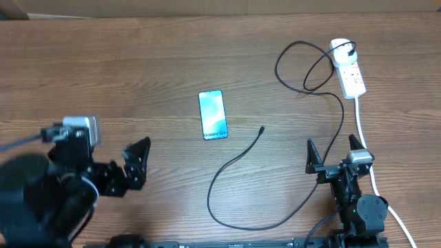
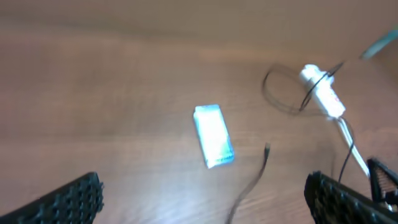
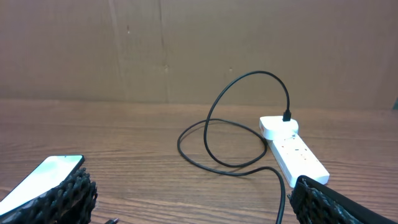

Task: Plug charger to phone and switch on socket
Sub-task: 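Move the left gripper forward over the Galaxy S24+ phone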

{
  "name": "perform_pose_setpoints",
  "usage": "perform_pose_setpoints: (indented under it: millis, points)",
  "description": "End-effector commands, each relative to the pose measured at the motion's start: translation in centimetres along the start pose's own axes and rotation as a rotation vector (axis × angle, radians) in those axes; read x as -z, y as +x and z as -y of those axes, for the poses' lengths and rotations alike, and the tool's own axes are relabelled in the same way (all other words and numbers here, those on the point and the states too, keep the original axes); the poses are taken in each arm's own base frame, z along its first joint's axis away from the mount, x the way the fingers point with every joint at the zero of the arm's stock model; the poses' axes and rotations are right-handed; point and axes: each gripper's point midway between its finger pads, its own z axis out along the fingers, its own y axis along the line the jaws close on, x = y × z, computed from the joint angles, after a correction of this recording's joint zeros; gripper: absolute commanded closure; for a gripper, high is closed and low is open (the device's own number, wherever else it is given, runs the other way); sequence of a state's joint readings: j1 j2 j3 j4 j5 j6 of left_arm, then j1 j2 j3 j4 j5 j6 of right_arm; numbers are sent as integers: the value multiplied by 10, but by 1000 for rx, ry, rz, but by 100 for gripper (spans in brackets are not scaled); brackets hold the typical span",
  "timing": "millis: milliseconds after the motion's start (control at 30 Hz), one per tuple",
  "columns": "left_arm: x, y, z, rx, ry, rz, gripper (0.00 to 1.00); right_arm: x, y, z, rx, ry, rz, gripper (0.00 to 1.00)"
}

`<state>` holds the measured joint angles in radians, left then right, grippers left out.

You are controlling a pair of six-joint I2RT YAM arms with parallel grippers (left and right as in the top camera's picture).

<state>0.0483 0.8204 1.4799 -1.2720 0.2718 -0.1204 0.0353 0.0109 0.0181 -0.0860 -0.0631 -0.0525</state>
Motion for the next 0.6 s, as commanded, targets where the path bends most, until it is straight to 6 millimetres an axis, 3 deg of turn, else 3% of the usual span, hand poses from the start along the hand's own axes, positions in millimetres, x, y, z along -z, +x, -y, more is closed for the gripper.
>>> perform_pose_setpoints:
  millis: [0,133,233,567]
  points:
    - [-6,-9,-16,42,-97,-96,0,0,2,0,2,3,3,0]
    - [-16,-9,-15,65,-89,-168,0,0,2,0,2,3,3,0]
    - [-23,-8,-3,117,-15,-197,0,0,2,0,2,3,3,0]
    - [-28,0,13,123,88,-259,0,0,2,0,2,3,3,0]
